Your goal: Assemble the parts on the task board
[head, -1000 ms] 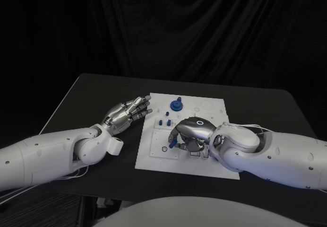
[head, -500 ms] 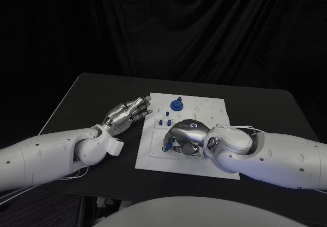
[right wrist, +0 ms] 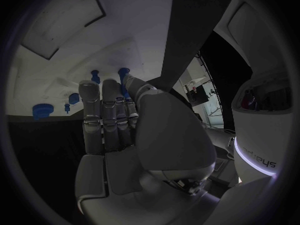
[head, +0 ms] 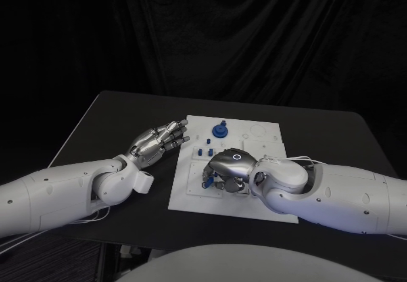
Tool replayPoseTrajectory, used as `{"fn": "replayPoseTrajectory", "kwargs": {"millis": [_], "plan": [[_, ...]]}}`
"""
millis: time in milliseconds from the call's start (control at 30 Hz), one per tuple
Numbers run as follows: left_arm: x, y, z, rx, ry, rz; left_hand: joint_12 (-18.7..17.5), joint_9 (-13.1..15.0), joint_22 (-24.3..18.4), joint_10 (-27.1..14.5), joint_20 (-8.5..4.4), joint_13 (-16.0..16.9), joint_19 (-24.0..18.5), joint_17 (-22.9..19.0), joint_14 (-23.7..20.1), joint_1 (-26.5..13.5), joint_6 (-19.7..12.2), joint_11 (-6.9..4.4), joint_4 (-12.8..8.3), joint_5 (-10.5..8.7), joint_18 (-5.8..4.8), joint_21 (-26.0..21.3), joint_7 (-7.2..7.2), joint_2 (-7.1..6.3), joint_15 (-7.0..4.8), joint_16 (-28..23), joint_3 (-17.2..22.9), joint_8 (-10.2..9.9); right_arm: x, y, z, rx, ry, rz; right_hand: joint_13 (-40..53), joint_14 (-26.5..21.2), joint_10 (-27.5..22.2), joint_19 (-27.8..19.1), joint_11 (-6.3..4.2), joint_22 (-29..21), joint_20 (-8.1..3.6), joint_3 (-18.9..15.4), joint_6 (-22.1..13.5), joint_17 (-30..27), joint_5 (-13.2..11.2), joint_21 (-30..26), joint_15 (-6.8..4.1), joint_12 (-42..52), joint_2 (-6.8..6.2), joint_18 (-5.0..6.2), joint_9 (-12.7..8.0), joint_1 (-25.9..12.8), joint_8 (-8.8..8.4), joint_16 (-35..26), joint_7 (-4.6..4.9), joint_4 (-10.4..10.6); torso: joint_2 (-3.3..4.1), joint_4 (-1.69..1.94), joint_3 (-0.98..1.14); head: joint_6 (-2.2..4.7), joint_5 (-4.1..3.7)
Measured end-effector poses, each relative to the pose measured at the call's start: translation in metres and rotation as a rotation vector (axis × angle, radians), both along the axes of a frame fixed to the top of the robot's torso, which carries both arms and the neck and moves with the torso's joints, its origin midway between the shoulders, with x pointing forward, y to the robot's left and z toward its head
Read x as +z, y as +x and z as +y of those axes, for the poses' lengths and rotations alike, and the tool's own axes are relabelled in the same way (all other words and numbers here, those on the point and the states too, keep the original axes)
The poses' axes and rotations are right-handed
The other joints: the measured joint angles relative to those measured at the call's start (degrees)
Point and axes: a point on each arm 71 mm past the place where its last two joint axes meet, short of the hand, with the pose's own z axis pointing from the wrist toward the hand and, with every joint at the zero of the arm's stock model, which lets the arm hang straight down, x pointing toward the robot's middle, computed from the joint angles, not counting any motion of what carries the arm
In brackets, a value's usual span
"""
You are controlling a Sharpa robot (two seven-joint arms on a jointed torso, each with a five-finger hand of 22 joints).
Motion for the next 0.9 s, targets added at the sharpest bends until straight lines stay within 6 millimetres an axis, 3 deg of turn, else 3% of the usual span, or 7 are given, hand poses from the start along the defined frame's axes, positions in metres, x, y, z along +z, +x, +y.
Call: {"fn": "replayPoseTrajectory", "kwargs": {"millis": [900], "plan": [[-0.0035, 0.0002, -0.0022, -0.004, -0.001, 0.005, 0.0, 0.0, 0.01, 0.0, 0.2, 0.0, 0.2, -0.01, 0.0, 0.45, 0.0, 0.0, 0.09, 0.19, 0.0, 0.0, 0.0, -0.01, 0.0, 0.0, 0.4, 0.0, -0.0015, -0.0006, 0.0075, 0.021, -0.018, -0.043, 1.32, -0.1, 0.43, 0.0, -0.43, -0.01, 0.0, -0.64, 0.92, 0.49, -0.21, 0.28, 0.05, 0.89, -0.03, 0.0, 1.46, 0.1, 0.43, -0.38, -0.1, 0.02, 0.0, 0.04, 0.04, 0.0, 0.08]]}}
